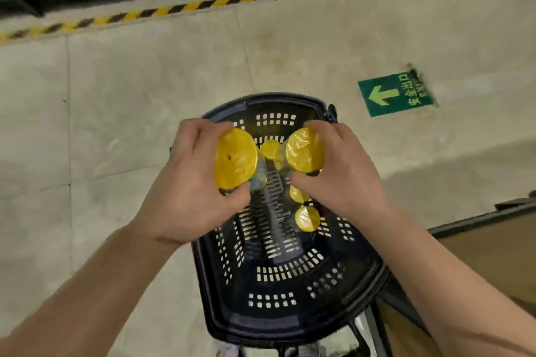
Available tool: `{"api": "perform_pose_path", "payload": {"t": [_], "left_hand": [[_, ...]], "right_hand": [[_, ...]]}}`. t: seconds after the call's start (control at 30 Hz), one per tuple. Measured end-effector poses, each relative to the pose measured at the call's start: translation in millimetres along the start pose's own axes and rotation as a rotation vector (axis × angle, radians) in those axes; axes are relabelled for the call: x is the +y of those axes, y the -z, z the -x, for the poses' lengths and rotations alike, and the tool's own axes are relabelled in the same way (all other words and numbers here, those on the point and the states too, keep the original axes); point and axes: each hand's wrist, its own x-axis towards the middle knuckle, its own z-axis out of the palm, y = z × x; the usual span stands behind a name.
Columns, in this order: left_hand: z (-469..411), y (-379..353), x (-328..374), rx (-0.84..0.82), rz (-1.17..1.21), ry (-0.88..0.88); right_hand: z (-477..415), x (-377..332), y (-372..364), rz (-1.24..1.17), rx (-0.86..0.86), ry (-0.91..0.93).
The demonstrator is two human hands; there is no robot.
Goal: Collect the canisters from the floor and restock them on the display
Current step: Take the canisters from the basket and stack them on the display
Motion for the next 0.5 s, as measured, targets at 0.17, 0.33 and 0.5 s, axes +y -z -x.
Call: {"api": "perform_pose_path", "payload": {"t": [0.17, 0.33, 0.5], "left_hand": [[-3.6, 105.1, 85.8, 0.099, 0.066, -0.116], [0.8, 208.5, 175.0, 0.143, 0.078, -0.283], [15.4, 286.6, 266.1, 0.198, 0.186, -0.319]], "right_hand": [[29.8, -68.6, 117.4, -0.088, 0.152, 0.048], [69.8, -133.0, 238.9, -0.146, 0.274, 0.064], [119.3, -180.8, 349.0, -0.231, 0.394, 0.091]]}}
